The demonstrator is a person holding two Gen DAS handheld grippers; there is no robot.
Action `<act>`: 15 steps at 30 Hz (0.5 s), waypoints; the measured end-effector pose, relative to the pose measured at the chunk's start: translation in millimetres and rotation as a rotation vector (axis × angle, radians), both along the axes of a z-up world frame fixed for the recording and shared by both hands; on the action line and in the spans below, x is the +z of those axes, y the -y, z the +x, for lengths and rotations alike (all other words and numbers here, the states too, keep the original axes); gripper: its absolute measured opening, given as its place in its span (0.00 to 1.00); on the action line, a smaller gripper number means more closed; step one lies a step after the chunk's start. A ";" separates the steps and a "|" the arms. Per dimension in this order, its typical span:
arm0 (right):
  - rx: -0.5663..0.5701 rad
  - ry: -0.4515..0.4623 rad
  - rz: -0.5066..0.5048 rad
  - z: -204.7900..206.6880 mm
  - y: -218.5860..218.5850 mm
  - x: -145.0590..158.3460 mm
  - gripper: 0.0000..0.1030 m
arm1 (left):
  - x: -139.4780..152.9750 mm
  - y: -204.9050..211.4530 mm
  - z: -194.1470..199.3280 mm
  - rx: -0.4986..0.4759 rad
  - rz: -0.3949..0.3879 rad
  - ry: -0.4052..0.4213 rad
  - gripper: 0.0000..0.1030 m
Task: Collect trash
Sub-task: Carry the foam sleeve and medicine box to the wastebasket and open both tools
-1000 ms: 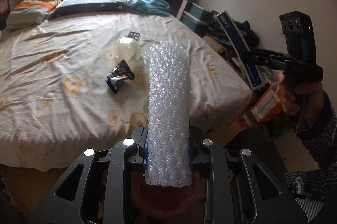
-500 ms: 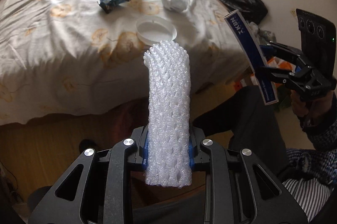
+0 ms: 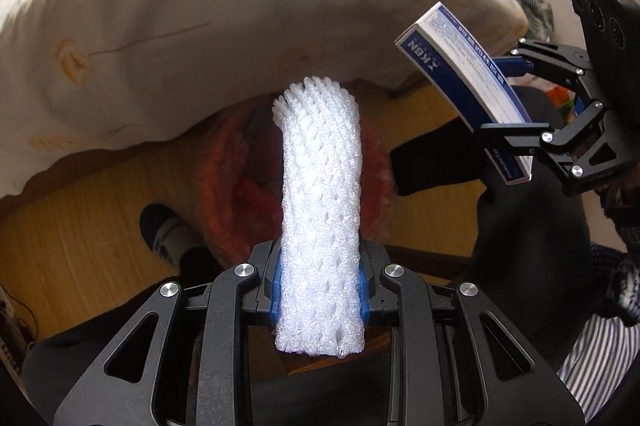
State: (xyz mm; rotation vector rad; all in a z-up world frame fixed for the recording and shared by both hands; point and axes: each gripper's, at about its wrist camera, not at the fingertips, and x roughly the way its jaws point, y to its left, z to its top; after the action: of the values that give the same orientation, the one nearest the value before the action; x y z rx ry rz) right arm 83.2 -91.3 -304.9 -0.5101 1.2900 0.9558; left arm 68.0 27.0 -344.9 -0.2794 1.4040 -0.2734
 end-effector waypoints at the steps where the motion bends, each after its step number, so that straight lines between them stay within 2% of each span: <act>1: 0.007 -0.010 -0.020 1.4 -1.1 -7.5 0.70 | -7.1 1.7 1.9 -0.013 0.007 -0.018 0.25; 5: 0.049 -0.036 -0.089 4.1 -8.6 -32.7 0.70 | -37.4 12.7 7.9 -0.083 0.034 -0.094 0.25; 15: 0.132 -0.116 -0.208 7.8 -21.8 -87.9 0.70 | -98.3 25.6 24.0 -0.138 0.067 -0.245 0.25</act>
State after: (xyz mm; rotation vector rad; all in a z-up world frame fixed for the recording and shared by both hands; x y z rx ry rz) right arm 91.1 -69.4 -392.8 -0.7162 1.4841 0.9768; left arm 92.0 1.5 -443.2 -0.1647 1.6744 -0.3130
